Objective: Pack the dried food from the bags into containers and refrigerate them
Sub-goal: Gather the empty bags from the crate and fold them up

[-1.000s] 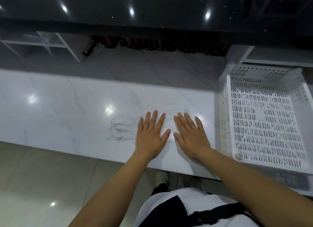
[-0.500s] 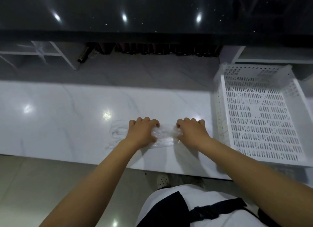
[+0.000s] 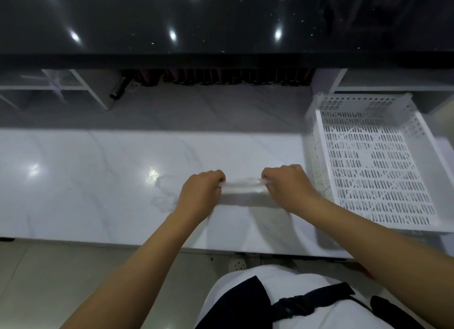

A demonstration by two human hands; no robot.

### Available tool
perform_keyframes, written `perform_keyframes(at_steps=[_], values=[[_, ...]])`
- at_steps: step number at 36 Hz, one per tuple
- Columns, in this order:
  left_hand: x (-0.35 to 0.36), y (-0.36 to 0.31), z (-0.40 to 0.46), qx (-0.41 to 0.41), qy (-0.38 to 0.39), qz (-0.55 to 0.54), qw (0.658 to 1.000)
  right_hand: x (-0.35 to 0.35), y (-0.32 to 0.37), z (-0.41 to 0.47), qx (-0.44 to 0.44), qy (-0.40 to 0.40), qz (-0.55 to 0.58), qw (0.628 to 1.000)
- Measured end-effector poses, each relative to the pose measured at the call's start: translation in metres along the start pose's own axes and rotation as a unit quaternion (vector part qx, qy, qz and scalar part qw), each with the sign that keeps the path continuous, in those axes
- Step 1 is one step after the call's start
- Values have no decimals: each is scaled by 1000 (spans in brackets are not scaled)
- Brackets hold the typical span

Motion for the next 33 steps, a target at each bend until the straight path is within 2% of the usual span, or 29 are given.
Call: perform_keyframes(at_steps=[2, 4, 6, 8, 11, 12, 17, 20, 23, 26, 29, 31, 33], values=[[-16, -1, 0, 25, -104, 5, 994, -17, 3, -6, -45, -146, 0, 988], [-26, 0, -2, 38, -202, 15, 979, -31, 5, -13, -83, -273, 9, 958], [-27, 2, -5, 51, -243, 26, 968, -32, 5, -19, -100, -316, 1, 943], [-12, 8, -8, 55, -197, 33, 978, -23, 6, -26, -111, -301, -12, 947], [28, 15, -24, -3, -11, 63, 998, 3, 12, -42, -116, -217, -38, 969], [38, 14, -33, -13, 15, 64, 998, 11, 15, -48, -117, -188, -44, 974], [61, -13, -66, 46, 12, -4, 999, 37, 26, -66, -129, -66, -63, 987], [79, -15, -69, 3, 63, -10, 998, 37, 31, -70, -151, -23, -56, 987], [88, -11, -65, -23, 67, 3, 997, 28, 37, -72, -193, -10, -40, 980], [85, -11, -59, -8, 65, -40, 997, 9, 39, -69, -205, -31, 23, 978], [76, -9, -59, 12, 59, -148, 987, -11, 32, -55, -174, -9, 113, 978], [71, -3, -67, -19, 33, -226, 973, -23, 31, -43, -154, 23, 171, 973], [67, 1, -75, -61, -9, -246, 967, -33, 33, -33, -141, 43, 221, 964]])
Point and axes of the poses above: each hand's wrist, its own z-axis towards the middle knuckle, its own x-axis out of the palm, y = z × x, the point moved 5 cm from there along z, towards the middle knuckle, and after that the axes turned 3 degrees about -y, right-handed, at the moved point
